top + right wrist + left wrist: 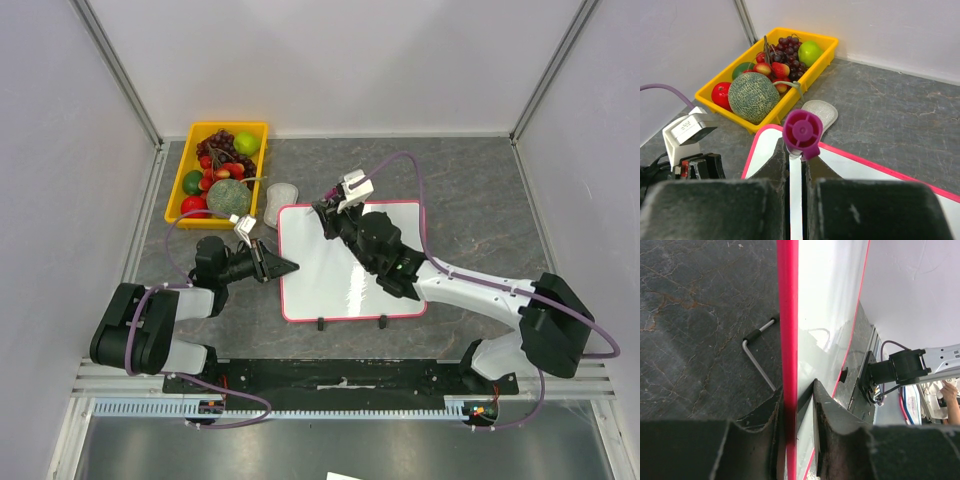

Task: Write a sentence on the whiteboard
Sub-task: Write with the whiteboard marker on the whiteboard.

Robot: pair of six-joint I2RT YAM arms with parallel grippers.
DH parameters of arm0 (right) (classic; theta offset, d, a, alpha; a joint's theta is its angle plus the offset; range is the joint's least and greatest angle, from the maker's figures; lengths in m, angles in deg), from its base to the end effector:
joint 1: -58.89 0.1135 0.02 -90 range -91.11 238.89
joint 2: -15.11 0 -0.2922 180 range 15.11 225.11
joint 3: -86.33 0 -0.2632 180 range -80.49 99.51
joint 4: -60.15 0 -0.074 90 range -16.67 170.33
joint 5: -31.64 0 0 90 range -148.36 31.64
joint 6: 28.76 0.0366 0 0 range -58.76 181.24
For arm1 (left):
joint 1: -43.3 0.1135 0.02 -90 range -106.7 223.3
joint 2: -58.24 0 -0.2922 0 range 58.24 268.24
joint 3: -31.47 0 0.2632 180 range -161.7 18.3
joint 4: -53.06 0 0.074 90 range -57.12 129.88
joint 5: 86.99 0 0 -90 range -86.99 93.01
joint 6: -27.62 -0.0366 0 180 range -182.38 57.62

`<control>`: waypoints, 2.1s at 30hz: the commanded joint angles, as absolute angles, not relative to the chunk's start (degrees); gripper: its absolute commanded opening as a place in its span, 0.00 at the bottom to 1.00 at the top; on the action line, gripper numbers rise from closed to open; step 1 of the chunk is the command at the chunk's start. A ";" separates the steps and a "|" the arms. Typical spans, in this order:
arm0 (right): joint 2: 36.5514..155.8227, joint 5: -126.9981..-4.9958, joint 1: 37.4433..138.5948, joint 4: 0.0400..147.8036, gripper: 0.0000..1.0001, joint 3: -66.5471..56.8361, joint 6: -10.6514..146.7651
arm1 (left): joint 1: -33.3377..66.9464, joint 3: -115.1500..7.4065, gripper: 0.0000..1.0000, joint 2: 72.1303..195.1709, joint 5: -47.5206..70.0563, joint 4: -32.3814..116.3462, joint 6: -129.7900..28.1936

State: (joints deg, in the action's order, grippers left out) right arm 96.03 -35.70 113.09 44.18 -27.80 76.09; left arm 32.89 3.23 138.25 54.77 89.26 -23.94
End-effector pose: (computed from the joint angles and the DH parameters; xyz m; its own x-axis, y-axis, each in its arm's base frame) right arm 0.2079 0.2641 0.3354 -0.1250 0.2310 -0.9649 -0.5081 0.8204 0.2622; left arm 0.2164 -0.0690 0.1686 -0.7389 -0.2555 -0.6235 0.5063 0.3999 -0.7640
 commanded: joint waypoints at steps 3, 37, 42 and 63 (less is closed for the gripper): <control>97.90 -32.17 112.86 41.60 0.00 -24.86 75.48 | 32.93 2.56 0.02 139.19 54.51 89.45 -27.13; 97.90 -33.22 112.15 41.42 0.00 -30.83 80.05 | 32.84 2.92 0.02 139.54 55.39 91.30 -26.52; 97.29 -33.92 112.15 41.60 0.00 -32.41 81.10 | 32.84 3.00 0.02 139.54 55.39 91.30 -26.52; 94.12 -34.37 112.33 43.09 0.00 -36.72 83.13 | 32.76 3.09 0.02 139.37 55.39 91.38 -26.52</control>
